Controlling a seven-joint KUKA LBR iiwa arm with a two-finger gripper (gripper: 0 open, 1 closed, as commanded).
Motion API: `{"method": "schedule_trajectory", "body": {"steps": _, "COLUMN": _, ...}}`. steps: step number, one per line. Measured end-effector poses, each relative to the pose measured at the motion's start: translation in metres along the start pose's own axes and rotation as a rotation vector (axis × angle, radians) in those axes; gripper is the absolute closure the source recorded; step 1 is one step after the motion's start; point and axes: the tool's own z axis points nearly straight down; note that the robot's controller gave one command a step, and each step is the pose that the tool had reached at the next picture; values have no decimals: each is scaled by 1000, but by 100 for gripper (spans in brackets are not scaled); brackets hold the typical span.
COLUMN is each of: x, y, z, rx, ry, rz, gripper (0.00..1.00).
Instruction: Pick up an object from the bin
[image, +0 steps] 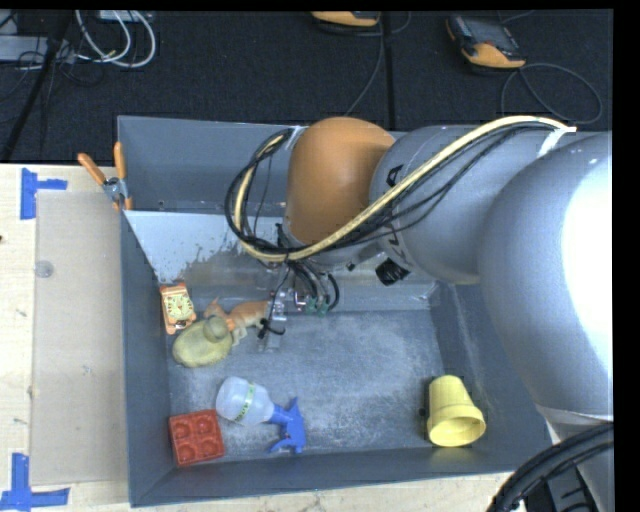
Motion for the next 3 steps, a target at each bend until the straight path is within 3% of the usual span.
{"method": "schedule_trajectory", "body": {"steps": 1, "x": 17, "y": 16, "z": -6, "rx": 3, "ry": 4, "rz": -179, "gripper": 0}}
{"method": "schedule_trajectory", "body": {"steps": 2, "x": 21, "y": 57, "z": 47, "rx": 0, "ry": -2, "rz": -108, "gripper": 0}}
{"method": "schedule_trajectory", "body": {"steps": 3, "x": 14, "y": 79, "z": 73, "rx": 7, "ry": 6, "rz": -156, "gripper": 100}}
